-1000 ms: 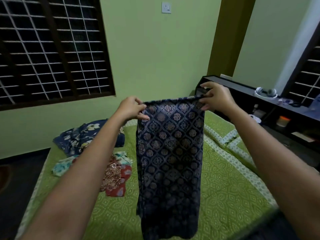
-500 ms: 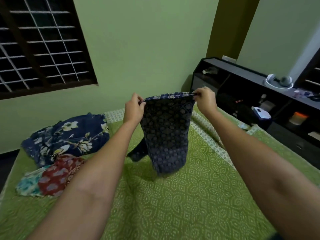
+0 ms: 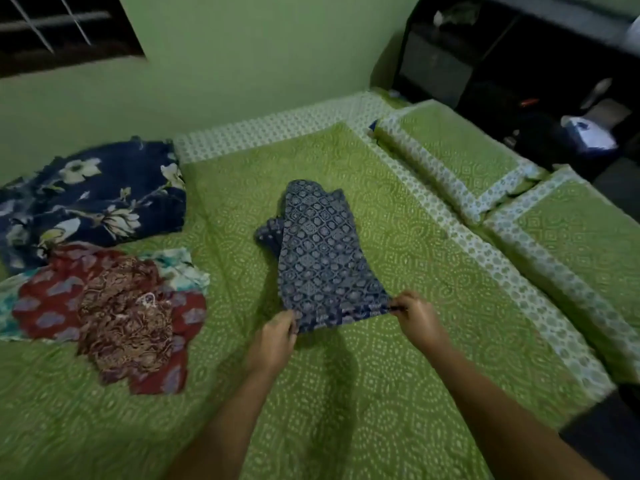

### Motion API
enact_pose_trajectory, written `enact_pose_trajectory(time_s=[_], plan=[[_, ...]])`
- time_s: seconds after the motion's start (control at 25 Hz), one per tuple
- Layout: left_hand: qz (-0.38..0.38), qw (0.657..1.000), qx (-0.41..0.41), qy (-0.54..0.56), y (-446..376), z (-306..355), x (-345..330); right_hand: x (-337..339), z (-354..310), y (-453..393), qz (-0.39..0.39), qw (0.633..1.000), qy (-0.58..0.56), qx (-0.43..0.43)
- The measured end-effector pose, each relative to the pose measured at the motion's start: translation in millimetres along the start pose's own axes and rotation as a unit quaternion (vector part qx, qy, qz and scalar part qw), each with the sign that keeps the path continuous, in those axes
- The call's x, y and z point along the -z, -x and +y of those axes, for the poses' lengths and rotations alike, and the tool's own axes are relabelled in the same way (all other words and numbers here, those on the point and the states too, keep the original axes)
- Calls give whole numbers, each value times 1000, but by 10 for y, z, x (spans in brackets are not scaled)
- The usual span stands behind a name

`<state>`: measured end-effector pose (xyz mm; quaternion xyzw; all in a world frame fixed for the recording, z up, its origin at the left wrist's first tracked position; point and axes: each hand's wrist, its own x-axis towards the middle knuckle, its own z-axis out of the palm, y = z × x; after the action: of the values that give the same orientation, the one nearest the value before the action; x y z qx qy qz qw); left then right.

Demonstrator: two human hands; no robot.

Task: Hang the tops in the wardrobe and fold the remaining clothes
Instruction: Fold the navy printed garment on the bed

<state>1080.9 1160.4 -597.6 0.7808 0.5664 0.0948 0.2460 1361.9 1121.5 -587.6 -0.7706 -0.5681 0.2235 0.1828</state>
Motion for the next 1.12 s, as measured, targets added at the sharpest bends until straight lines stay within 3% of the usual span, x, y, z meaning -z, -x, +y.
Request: enact_pose_trajectory(time_s=[0.16, 0.28, 0.36, 0.56, 0.72, 0.76, 0.8, 0.84, 0.92, 0.96, 1.0, 1.04, 1.12], plan=[[-145, 967, -72, -199, 189, -439, -1162, -1142, 823, 287, -170, 968, 175, 58], [-196, 938, -94, -272, 199, -550, -1551, -1539, 1154, 451, -178, 953, 210, 123], [-245, 908, -132, -312, 283, -551, -1715, -1613, 1235, 588, -241, 943, 208, 94], [-404, 850, -145, -305, 1047, -422, -1978, -1665, 1302, 1308, -415, 889, 188, 47], [-532, 806, -138, -219, 1595, -250, -2007, -1827, 1296, 1885, -574, 772, 270, 43], [-543, 800, -145, -210, 1610, -234, -2022, -1823, 1267, 1874, -583, 762, 275, 60], [-530, 813, -143, -195, 1541, -217, -2030, -1819, 1230, 1774, -575, 776, 248, 69], [-483, 849, -126, -173, 1381, -198, -2050, -1836, 1185, 1596, -525, 826, 194, 73], [-302, 947, -48, -97, 851, -201, -2173, -1912, 1093, 1073, -330, 938, 93, 46], [-203, 977, -19, -64, 528, -220, -2276, -2016, 1062, 752, -227, 972, 55, 35], [-127, 991, -3, -46, 181, -229, -2353, -2119, 1005, 408, -152, 988, 32, 27], [-96, 994, -1, -52, -167, -251, -2426, -2237, 949, 69, -134, 990, 33, 29], [-123, 983, -34, -132, -752, -450, -2549, -2452, 1015, -480, -172, 967, 143, 118]])
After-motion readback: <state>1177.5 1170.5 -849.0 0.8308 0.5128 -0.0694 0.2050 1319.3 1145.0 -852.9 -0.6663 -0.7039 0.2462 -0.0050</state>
